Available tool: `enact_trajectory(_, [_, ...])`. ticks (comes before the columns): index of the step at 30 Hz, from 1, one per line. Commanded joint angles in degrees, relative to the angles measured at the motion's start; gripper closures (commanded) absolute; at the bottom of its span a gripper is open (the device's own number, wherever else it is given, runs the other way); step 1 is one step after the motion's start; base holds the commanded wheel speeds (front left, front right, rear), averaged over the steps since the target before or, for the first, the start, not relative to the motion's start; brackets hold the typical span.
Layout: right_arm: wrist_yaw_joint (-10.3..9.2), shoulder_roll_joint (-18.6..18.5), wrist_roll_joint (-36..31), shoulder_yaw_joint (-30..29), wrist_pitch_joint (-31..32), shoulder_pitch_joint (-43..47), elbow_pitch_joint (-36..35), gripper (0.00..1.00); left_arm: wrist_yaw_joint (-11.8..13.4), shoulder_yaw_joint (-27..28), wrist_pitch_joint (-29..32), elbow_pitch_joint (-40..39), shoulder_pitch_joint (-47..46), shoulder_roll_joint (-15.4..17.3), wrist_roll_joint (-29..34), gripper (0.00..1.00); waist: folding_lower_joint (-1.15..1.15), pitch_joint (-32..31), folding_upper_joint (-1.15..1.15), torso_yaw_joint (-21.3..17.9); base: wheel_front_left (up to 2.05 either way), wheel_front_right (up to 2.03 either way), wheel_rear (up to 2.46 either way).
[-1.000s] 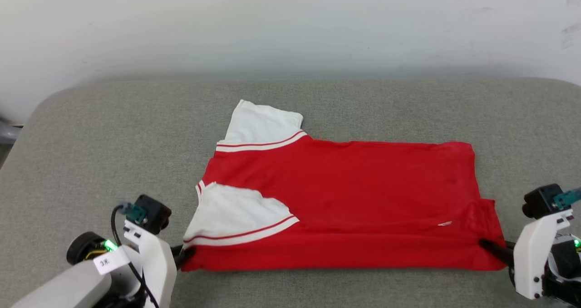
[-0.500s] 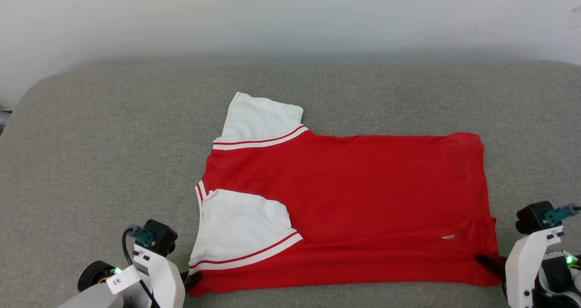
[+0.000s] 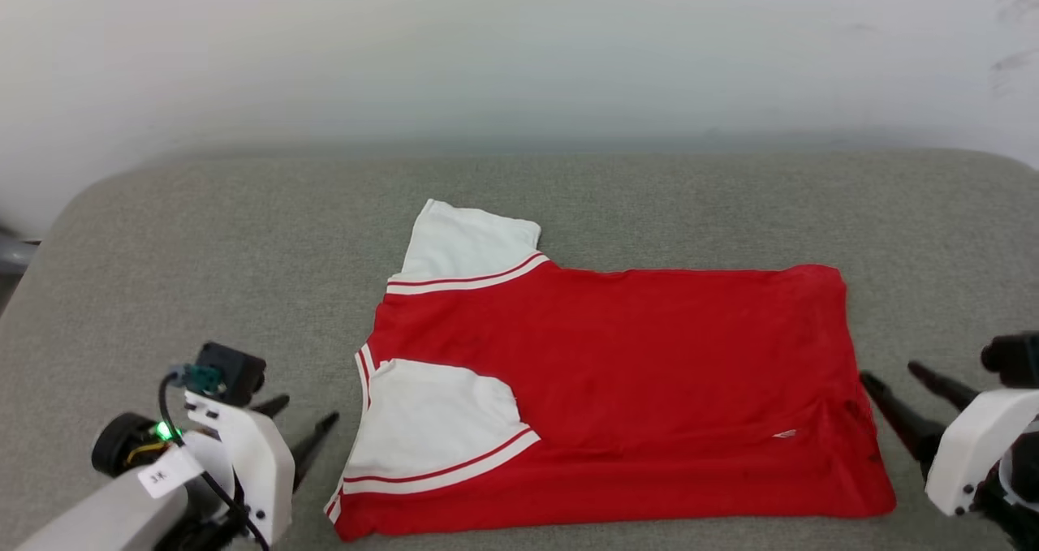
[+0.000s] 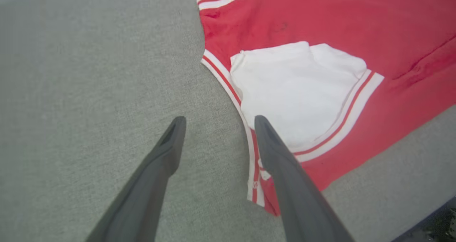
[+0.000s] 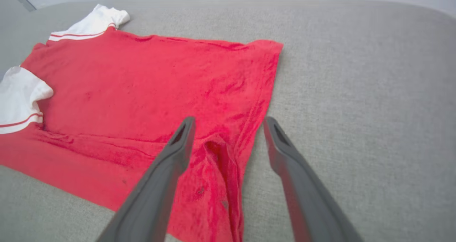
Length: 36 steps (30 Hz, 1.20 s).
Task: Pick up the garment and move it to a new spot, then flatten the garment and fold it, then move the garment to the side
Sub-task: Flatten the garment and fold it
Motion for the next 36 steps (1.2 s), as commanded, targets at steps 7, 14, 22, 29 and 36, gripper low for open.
enact_trajectory(7, [-0.05, 5.0, -10.0, -10.9, -9.2, 1.9, -5.4, 0.00, 3.2, 3.2, -4.9, -0.1, -6.7, 0.0, 4.3, 0.00, 0.00, 0.5, 0.00, -2.7, 0.00, 0.00, 0.00])
enact_trajectory(14, [-0.05, 11.8, -19.3, -20.5, -11.6, 4.6, -13.5, 0.00, 3.4, 4.9, -6.4, 1.2, -16.0, -2.0, 8.1, 0.00, 0.00, 4.7, 0.00, -4.8, 0.00, 0.00, 0.00])
enact_trajectory(22, [-0.05, 19.9, -28.7, -27.0, -9.2, 8.1, -28.1, 0.00, 0.0, 6.2, -0.8, 7.6, -31.8, -5.2, 9.7, 0.00, 0.00, 13.5, 0.00, -8.2, 0.00, 0.00, 0.00])
enact_trajectory(29, [-0.05, 21.9, -31.3, -26.7, -7.2, 7.3, -34.2, 0.00, -3.9, 5.5, 7.6, 14.8, -41.3, -6.2, 9.3, 0.00, 0.00, 19.4, 0.00, -10.5, 0.00, 0.00, 0.00])
enact_trajectory(36, [-0.05, 22.4, -31.9, -26.5, -6.4, 5.8, -37.7, 0.00, -6.9, 3.4, 23.9, 20.8, -48.7, -7.2, 5.5, 0.00, 0.00, 24.9, 0.00, -11.7, 0.00, 0.00, 0.00])
